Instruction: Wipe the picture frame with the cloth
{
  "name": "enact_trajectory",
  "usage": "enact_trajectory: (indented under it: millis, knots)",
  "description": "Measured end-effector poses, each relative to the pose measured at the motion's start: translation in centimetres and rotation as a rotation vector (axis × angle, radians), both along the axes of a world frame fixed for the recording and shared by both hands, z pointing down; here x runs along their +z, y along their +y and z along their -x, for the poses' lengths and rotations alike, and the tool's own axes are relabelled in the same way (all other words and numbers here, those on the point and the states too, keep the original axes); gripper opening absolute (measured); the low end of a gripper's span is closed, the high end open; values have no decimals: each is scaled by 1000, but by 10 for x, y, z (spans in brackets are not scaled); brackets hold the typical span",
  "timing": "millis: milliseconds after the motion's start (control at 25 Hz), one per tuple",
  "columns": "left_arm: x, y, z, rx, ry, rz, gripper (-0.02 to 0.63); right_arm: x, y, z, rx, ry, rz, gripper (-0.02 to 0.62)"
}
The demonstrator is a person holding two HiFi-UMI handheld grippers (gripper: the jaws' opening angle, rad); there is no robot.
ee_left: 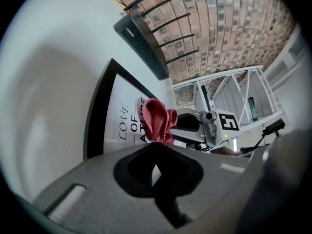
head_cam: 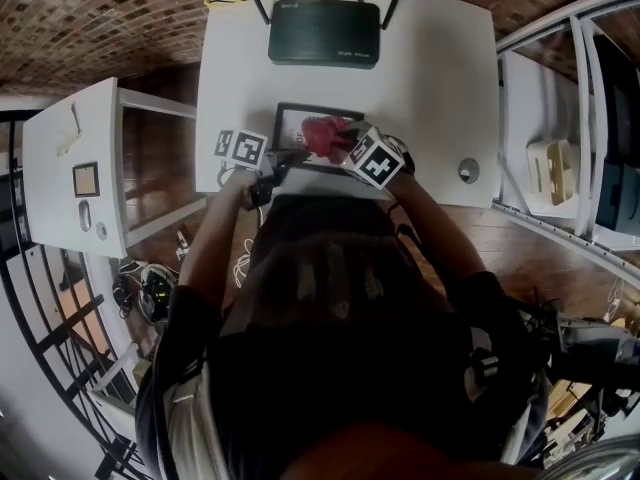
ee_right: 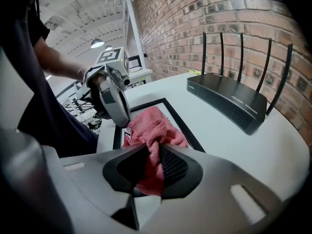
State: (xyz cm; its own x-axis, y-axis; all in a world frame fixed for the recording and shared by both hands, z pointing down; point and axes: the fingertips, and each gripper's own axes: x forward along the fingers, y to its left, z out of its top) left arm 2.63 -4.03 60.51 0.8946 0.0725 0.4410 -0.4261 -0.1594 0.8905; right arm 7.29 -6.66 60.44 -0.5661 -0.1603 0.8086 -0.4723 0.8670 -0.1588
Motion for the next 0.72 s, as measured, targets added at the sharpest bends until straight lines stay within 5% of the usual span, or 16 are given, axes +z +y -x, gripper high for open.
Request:
enact_trajectory:
  millis: [720]
  knots:
    - [0,-8,5,-140,6,5,2,-11,-9,-55,103,72,-26,77]
